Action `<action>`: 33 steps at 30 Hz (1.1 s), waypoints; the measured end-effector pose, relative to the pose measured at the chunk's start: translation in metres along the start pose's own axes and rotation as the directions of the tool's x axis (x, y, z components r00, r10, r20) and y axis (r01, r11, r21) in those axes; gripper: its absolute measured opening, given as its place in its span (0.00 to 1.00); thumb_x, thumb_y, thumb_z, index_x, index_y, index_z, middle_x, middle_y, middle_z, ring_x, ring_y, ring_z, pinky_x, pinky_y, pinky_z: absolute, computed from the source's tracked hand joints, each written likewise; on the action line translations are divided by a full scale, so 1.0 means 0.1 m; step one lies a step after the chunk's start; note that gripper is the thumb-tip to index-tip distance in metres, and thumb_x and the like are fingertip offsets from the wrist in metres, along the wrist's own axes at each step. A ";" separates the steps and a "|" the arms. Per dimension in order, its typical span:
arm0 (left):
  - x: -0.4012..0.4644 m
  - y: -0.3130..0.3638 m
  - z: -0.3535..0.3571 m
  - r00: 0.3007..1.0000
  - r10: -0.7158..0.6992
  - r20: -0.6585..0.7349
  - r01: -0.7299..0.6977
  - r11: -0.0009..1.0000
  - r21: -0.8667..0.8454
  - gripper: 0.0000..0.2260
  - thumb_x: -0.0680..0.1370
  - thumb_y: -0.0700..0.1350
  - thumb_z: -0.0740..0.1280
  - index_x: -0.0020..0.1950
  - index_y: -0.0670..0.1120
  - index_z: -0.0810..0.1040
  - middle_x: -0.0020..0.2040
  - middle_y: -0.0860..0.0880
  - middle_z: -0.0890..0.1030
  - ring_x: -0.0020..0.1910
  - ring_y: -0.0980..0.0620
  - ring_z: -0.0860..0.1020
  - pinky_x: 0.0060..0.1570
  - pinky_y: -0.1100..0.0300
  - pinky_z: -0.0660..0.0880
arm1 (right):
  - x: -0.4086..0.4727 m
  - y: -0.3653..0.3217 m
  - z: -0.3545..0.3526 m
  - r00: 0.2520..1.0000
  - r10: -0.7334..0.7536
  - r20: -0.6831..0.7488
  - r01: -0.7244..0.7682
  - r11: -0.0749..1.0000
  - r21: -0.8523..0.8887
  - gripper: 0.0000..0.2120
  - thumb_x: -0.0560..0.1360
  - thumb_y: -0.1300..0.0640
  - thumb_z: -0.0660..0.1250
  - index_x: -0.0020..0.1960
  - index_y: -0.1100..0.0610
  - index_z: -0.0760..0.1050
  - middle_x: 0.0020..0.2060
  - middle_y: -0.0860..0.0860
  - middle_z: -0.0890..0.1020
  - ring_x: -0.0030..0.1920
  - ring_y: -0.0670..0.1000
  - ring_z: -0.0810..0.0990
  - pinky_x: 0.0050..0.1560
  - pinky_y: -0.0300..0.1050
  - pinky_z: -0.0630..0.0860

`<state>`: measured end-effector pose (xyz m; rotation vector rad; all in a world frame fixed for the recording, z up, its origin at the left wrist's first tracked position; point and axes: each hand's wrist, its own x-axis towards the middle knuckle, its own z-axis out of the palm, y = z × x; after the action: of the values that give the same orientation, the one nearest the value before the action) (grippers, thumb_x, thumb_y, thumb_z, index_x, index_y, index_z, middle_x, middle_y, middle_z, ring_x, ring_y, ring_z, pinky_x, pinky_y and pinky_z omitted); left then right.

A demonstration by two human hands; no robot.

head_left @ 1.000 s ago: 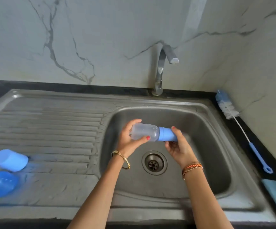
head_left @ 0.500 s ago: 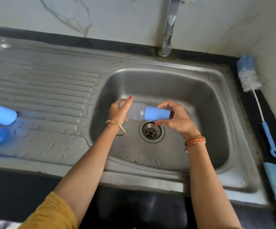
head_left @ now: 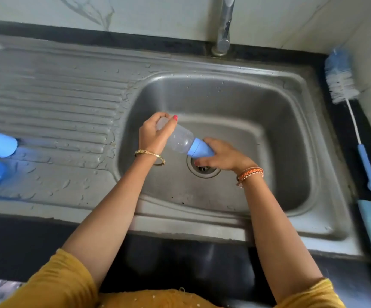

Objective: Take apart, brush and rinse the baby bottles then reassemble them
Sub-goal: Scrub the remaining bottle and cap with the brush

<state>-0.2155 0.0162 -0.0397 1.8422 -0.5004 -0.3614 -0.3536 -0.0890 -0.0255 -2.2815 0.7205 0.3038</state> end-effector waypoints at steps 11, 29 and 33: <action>0.06 0.05 0.09 0.942 -0.312 -0.124 0.308 0.950 -0.045 0.17 0.70 0.57 0.66 0.29 0.46 0.72 0.30 0.49 0.74 0.38 0.44 0.76 0.43 0.50 0.77 | 0.03 -0.07 0.02 0.732 -0.240 -0.638 -0.126 0.872 -0.473 0.22 0.59 0.65 0.72 0.53 0.54 0.78 0.45 0.52 0.82 0.49 0.59 0.76 0.45 0.46 0.62; 0.02 0.08 0.07 0.988 0.120 -0.102 -0.101 0.980 0.171 0.18 0.70 0.56 0.61 0.37 0.42 0.81 0.28 0.44 0.73 0.40 0.41 0.75 0.37 0.61 0.64 | -0.01 -0.03 0.02 0.948 0.107 -0.298 -0.162 0.973 -0.166 0.16 0.66 0.54 0.74 0.51 0.53 0.75 0.42 0.51 0.78 0.45 0.56 0.78 0.39 0.43 0.68; 0.06 0.07 0.14 0.971 -0.222 -0.088 0.225 0.974 0.031 0.20 0.73 0.50 0.65 0.23 0.44 0.69 0.24 0.47 0.70 0.35 0.39 0.76 0.35 0.55 0.75 | -0.06 -0.01 0.03 0.604 -0.409 -0.684 -0.182 0.765 -0.618 0.19 0.53 0.65 0.71 0.43 0.54 0.78 0.34 0.50 0.79 0.34 0.56 0.78 0.31 0.40 0.68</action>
<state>-0.2183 -0.0003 -0.0372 1.9504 -0.2441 -0.4255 -0.3579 -0.0843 -0.0249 -3.1386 0.9795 -0.7520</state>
